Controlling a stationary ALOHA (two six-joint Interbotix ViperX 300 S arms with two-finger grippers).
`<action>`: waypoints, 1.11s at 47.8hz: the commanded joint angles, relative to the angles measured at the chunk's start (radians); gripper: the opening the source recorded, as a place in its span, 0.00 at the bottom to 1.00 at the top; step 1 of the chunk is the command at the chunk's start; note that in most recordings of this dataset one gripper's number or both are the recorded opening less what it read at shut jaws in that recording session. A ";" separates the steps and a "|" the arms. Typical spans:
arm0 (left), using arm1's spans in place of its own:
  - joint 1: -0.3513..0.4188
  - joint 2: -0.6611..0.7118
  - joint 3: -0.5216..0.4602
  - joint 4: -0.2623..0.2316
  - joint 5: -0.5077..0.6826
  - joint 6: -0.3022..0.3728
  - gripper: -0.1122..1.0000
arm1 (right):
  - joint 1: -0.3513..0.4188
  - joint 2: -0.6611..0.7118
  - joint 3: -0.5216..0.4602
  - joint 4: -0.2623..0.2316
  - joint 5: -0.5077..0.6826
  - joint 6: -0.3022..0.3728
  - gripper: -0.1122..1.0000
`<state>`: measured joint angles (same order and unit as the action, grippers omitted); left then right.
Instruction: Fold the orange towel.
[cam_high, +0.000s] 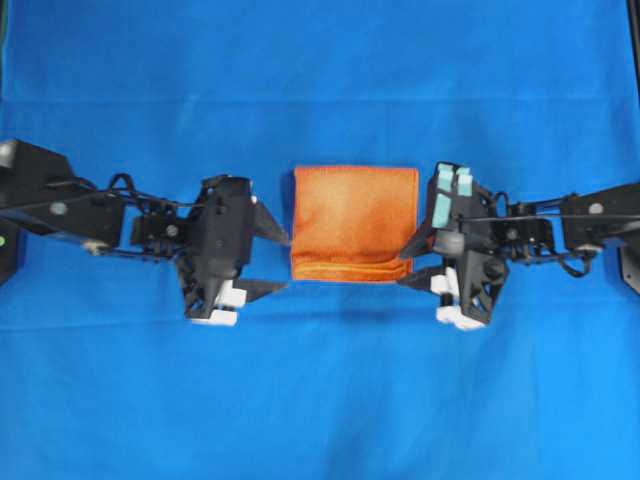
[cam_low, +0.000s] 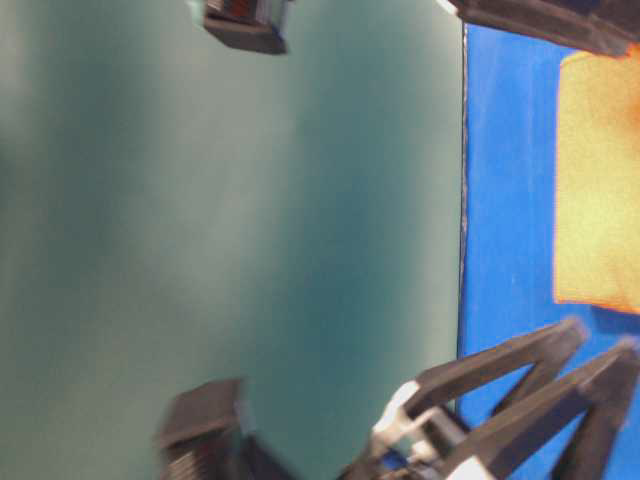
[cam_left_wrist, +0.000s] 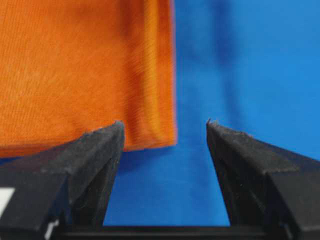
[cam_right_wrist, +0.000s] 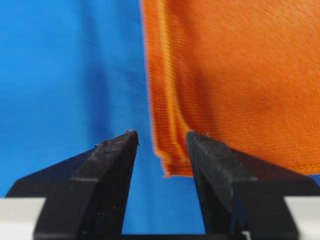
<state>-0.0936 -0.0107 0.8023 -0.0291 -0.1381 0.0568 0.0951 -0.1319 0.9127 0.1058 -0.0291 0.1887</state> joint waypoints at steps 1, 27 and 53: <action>-0.005 -0.087 0.005 0.002 0.025 0.003 0.64 | 0.002 -0.072 -0.014 0.002 0.025 0.000 0.55; 0.029 -0.695 0.256 0.003 0.077 0.051 0.64 | -0.051 -0.532 0.089 -0.095 0.106 -0.008 0.55; 0.117 -1.212 0.506 0.003 0.232 0.048 0.64 | -0.150 -0.867 0.365 -0.144 0.040 -0.008 0.55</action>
<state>0.0123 -1.1965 1.3008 -0.0276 0.0905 0.1058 -0.0491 -0.9833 1.2533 -0.0353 0.0537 0.1810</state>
